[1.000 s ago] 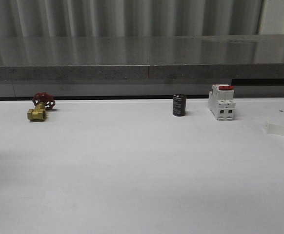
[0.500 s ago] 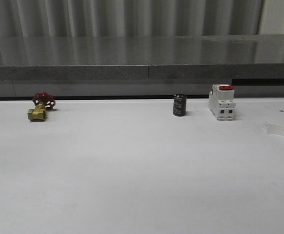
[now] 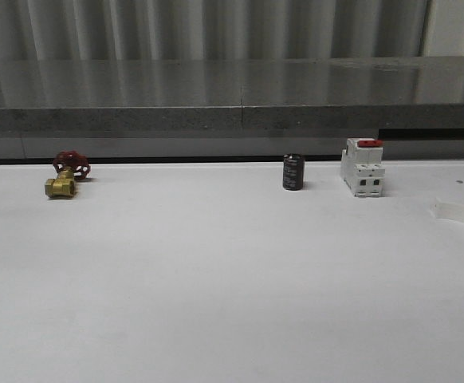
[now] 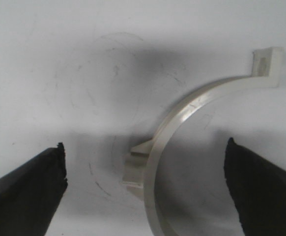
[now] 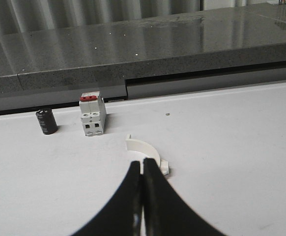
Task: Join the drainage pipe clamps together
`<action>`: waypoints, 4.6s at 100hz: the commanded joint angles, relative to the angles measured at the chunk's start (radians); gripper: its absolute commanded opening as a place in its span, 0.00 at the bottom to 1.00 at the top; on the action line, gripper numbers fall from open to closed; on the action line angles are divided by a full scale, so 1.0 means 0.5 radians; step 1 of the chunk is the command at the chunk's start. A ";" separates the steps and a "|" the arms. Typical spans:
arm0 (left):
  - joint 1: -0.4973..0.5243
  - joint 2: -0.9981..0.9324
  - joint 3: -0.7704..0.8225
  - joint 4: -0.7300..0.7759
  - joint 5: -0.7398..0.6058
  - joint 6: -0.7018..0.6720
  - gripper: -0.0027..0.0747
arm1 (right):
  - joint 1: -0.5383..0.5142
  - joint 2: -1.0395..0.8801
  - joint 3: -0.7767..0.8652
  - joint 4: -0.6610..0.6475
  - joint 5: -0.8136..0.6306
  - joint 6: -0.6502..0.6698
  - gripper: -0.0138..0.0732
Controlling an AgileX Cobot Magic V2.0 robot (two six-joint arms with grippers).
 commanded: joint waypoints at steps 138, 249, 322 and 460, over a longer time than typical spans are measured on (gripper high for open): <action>-0.253 -0.424 -0.038 -0.311 0.383 -0.149 0.25 | -0.005 -0.031 -0.032 -0.006 -0.157 -0.020 0.08; -1.383 -0.089 -0.024 -0.237 -0.002 -0.792 0.26 | -0.005 -0.031 -0.032 -0.006 -0.157 -0.020 0.08; -1.383 -0.149 -0.024 -0.237 -0.007 -0.780 0.76 | -0.005 -0.031 -0.032 -0.006 -0.157 -0.020 0.08; -1.075 -3.204 1.824 0.165 -0.756 -0.718 0.01 | -0.005 -0.031 -0.032 -0.006 -0.225 -0.022 0.08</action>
